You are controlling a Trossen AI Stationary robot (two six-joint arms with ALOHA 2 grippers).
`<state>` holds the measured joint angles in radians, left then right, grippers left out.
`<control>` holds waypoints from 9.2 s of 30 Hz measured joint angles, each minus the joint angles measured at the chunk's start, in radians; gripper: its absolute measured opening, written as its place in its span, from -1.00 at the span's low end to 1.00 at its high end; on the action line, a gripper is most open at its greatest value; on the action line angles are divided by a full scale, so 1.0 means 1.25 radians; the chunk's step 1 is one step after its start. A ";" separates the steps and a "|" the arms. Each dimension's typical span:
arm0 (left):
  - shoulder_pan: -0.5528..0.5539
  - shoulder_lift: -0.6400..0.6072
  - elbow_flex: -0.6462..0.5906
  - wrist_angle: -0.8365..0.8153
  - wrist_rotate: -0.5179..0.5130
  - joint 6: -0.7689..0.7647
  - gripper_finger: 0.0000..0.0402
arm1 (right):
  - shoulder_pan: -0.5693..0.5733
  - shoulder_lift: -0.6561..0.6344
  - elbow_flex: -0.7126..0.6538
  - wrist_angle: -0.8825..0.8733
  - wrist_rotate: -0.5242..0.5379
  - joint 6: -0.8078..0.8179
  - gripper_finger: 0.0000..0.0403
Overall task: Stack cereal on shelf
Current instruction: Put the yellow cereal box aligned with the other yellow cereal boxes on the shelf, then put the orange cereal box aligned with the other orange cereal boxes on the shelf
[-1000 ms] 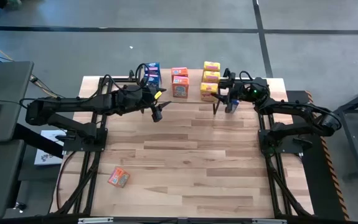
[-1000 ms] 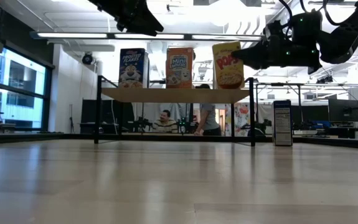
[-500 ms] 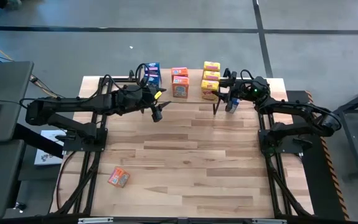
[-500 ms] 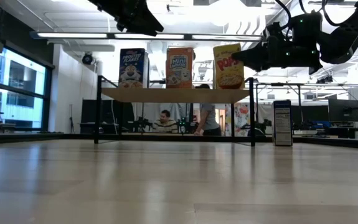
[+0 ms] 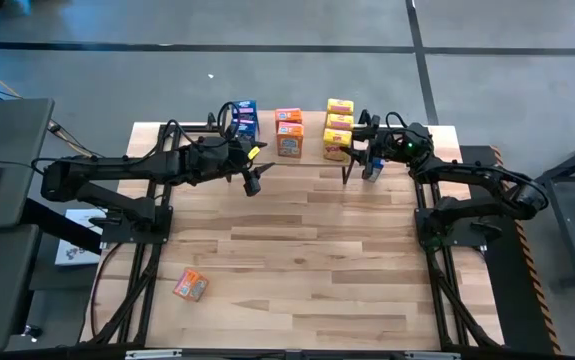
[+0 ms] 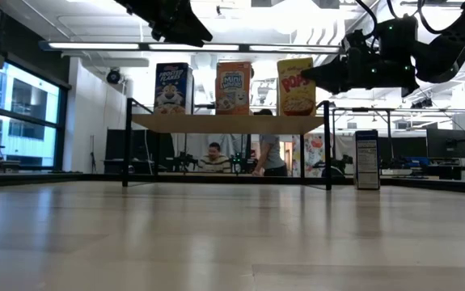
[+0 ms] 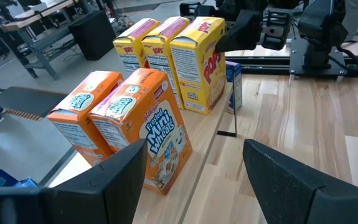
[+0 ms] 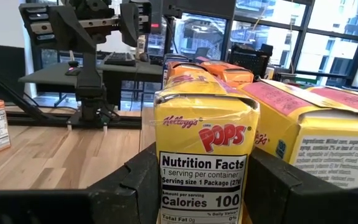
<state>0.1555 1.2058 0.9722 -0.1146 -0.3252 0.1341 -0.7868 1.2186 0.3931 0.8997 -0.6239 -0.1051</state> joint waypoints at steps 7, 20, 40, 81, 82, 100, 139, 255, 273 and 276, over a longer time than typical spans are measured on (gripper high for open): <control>0.000 0.000 0.000 0.000 0.000 0.000 0.27 | -0.001 0.000 0.000 -0.006 0.004 0.000 -0.10; 0.000 0.000 0.000 0.000 0.000 0.000 0.27 | -0.001 0.000 0.000 -0.006 0.031 0.015 0.21; 0.000 0.000 0.000 0.000 0.000 0.000 0.27 | -0.001 -0.097 0.000 -0.140 0.045 0.033 0.23; 0.000 0.000 0.000 0.000 0.000 0.000 0.27 | 0.159 -0.465 -0.001 -0.716 0.171 0.123 0.23; 0.000 0.000 0.000 0.000 0.000 0.000 0.27 | 0.174 -0.465 -0.001 -0.717 0.172 0.126 0.23; 0.000 0.000 0.000 0.006 0.000 -0.009 0.27 | 0.441 -0.461 -0.001 -0.712 0.395 0.156 0.23; -0.085 -0.034 0.000 0.058 0.123 -0.233 0.30 | 0.531 -0.461 -0.001 -0.718 0.503 0.134 0.23; -0.761 0.271 0.209 -0.938 0.294 -1.655 0.30 | 0.531 -0.461 -0.001 -0.728 0.575 0.085 0.23; -0.751 0.283 0.186 -0.932 0.336 -1.653 0.18 | 0.531 -0.461 -0.001 -0.728 0.575 0.080 0.23; -0.751 0.283 0.186 -0.917 0.336 -1.641 0.11 | 0.531 -0.461 -0.001 -0.728 0.575 0.081 0.23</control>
<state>-0.7830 1.5593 1.2049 -1.2606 0.0948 -1.9171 -0.1235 0.6422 0.3923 -0.0097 0.0944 -0.0044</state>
